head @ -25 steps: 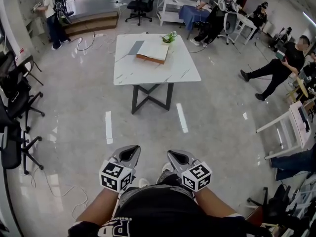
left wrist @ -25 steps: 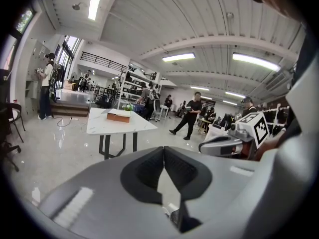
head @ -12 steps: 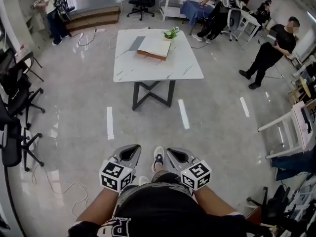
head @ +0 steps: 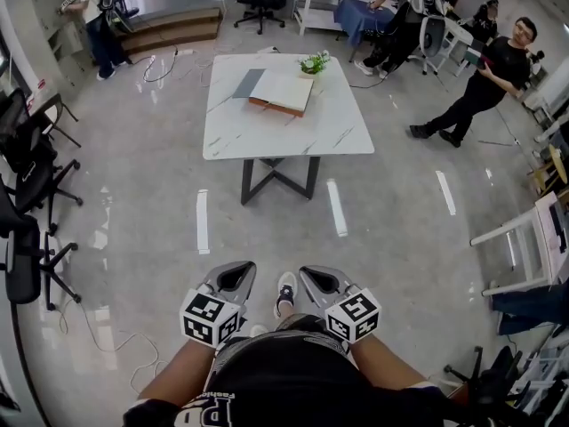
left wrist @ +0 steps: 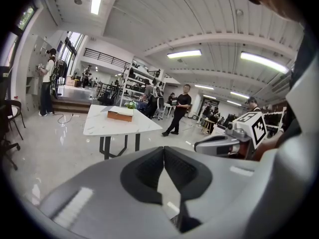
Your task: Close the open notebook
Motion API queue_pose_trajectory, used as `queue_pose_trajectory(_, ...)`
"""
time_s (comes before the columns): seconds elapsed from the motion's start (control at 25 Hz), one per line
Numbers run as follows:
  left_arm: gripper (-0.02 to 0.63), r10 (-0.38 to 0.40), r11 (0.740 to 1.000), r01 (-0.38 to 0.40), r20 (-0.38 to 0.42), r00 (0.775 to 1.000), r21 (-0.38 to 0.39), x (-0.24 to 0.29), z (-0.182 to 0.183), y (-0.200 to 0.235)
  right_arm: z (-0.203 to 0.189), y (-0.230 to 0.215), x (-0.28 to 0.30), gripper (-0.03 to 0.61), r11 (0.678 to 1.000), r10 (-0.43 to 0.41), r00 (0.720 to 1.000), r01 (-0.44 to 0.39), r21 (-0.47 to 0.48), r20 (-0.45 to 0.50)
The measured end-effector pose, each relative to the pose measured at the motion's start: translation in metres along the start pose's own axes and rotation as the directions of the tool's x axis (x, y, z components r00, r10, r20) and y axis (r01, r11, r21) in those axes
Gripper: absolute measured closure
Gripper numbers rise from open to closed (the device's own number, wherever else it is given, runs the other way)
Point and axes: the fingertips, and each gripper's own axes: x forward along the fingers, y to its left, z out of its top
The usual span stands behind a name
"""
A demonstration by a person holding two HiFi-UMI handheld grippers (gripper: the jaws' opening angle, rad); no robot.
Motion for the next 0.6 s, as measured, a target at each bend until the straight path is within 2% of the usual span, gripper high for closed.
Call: queue_pose_trajectory(0.6,0.555,0.034,0.999,-0.035,0.019,0.999,0.028,0.089,0.082,0.046,0.076,-0.095,0.061,0.578,0.998,0.049,0.998,-0.048,-0.031,0.034)
